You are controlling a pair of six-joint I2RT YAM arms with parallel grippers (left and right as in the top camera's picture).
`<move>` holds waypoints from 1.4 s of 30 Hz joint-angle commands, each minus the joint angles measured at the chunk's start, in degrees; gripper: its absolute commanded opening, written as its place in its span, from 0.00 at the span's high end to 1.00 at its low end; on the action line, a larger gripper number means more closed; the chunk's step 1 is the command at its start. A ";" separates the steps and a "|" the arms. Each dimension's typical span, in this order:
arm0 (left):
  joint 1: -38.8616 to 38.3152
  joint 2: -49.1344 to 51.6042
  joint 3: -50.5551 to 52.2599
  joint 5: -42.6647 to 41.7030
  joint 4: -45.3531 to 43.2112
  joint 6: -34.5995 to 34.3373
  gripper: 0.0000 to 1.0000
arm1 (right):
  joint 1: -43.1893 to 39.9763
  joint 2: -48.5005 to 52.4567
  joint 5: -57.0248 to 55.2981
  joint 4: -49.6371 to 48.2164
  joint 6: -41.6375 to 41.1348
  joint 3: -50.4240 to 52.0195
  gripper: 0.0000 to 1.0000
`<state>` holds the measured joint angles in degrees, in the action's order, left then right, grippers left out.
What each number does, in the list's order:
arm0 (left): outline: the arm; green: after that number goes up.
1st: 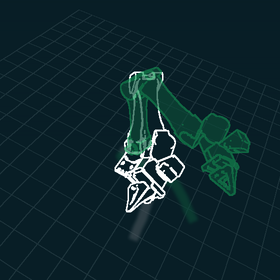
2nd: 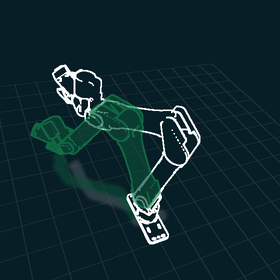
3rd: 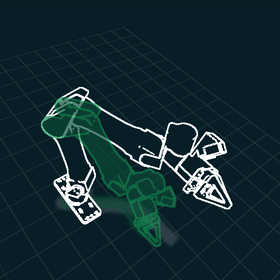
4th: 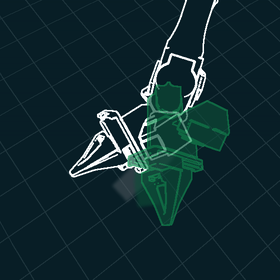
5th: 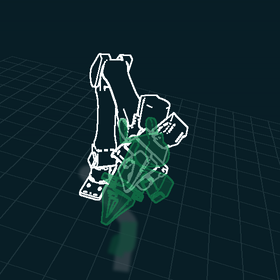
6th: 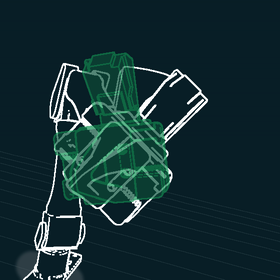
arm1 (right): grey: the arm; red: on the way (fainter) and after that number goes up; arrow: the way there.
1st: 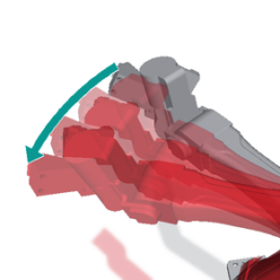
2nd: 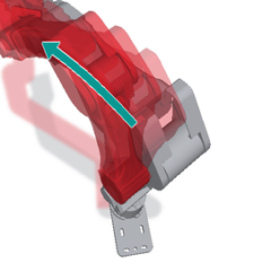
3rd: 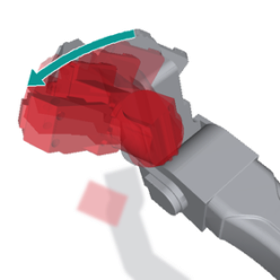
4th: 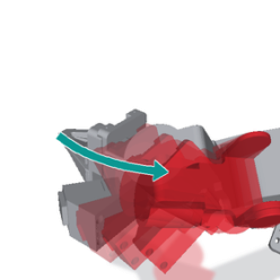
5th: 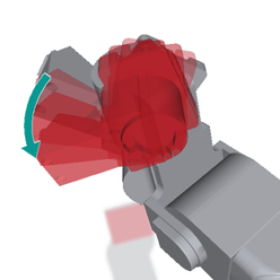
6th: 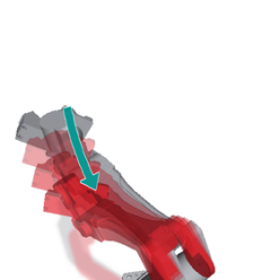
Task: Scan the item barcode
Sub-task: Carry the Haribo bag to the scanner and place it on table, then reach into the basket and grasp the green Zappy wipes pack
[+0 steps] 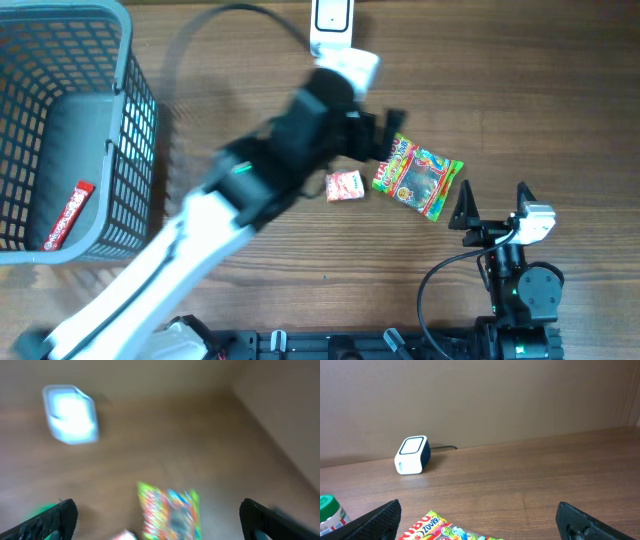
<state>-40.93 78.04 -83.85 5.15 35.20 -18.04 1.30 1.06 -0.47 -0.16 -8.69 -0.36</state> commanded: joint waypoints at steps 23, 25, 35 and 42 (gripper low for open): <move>75.19 14.71 -0.24 -20.31 22.23 -29.64 0.00 | -0.20 -0.26 -0.35 -0.22 0.79 0.07 0.00; 74.90 19.54 -0.20 -22.40 21.18 -30.47 0.00 | -0.20 -0.26 -0.35 -0.22 0.79 0.07 0.00; 73.48 34.77 0.92 -26.21 14.25 -30.40 0.00 | -0.20 -0.26 -0.35 -0.22 0.81 0.07 0.00; 69.96 36.15 4.81 -26.12 5.49 -30.45 0.00 | -0.20 -0.26 -0.35 -0.22 0.81 0.07 0.00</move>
<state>31.00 113.38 -81.03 -19.88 43.29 -47.92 1.30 1.06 -0.47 -0.16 -8.69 -0.34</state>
